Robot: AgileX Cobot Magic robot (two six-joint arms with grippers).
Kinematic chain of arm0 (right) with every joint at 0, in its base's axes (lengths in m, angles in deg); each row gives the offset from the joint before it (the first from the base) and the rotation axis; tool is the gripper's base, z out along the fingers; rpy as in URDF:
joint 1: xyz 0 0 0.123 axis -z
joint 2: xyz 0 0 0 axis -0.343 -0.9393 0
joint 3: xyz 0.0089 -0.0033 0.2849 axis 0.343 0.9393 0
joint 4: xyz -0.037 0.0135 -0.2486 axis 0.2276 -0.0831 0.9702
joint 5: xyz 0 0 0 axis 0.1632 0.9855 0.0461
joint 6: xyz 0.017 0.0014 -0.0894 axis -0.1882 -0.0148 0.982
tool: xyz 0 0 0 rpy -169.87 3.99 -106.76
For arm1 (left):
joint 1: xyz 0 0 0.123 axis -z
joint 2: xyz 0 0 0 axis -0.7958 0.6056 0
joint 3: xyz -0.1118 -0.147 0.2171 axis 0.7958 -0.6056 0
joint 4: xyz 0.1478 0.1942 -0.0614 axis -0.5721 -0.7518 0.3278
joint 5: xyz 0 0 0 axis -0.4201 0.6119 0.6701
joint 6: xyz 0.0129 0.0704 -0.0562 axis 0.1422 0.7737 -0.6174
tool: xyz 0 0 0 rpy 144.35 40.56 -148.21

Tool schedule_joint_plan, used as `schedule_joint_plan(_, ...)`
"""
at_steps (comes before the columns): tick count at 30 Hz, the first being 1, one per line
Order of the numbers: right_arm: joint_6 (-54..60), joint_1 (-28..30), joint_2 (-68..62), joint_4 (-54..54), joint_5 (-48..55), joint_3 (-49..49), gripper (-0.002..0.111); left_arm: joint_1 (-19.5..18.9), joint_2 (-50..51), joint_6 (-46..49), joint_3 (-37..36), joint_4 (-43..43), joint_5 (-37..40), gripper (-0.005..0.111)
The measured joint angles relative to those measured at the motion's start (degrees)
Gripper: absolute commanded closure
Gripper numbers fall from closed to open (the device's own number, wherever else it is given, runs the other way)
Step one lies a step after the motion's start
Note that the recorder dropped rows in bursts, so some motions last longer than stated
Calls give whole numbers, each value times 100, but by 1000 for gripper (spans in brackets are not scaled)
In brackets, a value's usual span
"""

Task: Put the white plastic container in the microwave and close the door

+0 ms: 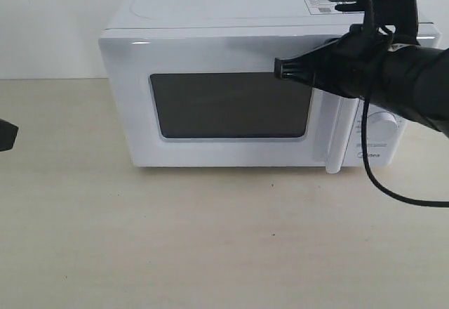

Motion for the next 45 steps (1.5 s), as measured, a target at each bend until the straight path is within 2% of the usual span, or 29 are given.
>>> schedule_joint_plan(9, 461, 36, 595, -21, 637, 127, 109, 0, 0, 0, 0, 0, 0, 102)
schedule_joint_plan(15, 1253, -303, 2304, -21, 1031, 1049, 109, 0, 0, 0, 0, 0, 0, 102)
schedule_joint_plan(16, 1375, -337, 2968, -21, 1252, 1257, 109, 0, 0, 0, 0, 0, 0, 102)
schedule_joint_plan(23, 1469, -351, 5374, -21, 1255, 1380, 109, 0, 0, 0, 0, 0, 0, 102)
schedule_joint_plan(32, 1620, -351, 6559, -21, 1203, 1380, 109, 0, 0, 0, 0, 0, -65, 102)
schedule_joint_plan(36, 1646, 272, 7047, -21, 1589, 1380, 109, 0, 0, 0, 0, 0, -88, 102)
schedule_joint_plan(41, 1646, 1746, 7387, -21, 2749, 1380, 109, 0, 0, 0, 0, 0, -99, 102)
schedule_joint_plan(45, 1646, 2523, 7387, -21, 3354, 1380, 109, 0, 0, 0, 0, 0, -99, 102)
